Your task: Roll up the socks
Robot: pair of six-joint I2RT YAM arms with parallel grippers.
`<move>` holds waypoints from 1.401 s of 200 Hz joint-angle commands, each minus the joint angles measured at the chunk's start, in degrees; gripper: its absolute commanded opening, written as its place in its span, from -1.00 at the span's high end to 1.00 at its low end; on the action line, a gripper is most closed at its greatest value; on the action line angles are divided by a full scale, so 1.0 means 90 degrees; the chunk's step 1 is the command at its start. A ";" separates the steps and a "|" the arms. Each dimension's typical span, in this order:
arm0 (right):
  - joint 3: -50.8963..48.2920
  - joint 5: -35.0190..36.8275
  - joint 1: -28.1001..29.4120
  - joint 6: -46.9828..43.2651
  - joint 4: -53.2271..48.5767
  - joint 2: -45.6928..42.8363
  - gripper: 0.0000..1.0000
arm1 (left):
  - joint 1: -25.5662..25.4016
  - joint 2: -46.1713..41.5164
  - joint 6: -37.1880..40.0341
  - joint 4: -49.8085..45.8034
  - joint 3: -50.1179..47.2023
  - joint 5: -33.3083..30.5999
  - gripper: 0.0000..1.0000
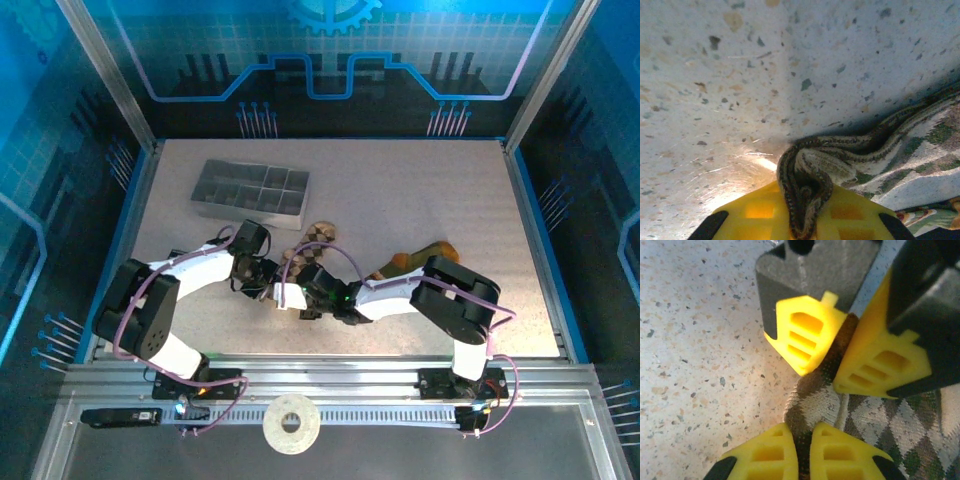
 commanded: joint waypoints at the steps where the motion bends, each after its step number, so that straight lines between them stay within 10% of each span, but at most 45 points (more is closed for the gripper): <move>1: 0.0259 -0.0490 -0.0133 0.0465 -0.0648 0.0232 0.99 | 0.0066 -0.0342 -0.0009 -0.0543 -0.0035 -0.0204 0.52; 51: 0.0497 -0.2113 -0.0722 0.1489 -0.1366 0.0405 1.00 | 0.0731 -0.1210 -0.0116 -0.0602 -0.0255 0.0139 -0.04; 184: 0.2221 -0.5702 -0.2243 0.4088 -0.3159 0.2096 1.00 | 0.0344 -0.0874 -0.0263 0.1277 -0.0804 0.0457 0.03; 255: 0.2302 -0.5895 -0.2453 0.4436 -0.3274 0.2211 1.00 | 0.0211 -0.0042 0.0135 0.0915 -0.0716 0.0069 0.83; 280: 0.1777 -0.5400 -0.2328 0.3995 -0.2765 0.1343 0.48 | 0.0127 -0.0091 0.0294 -0.0130 -0.0523 -0.0088 1.00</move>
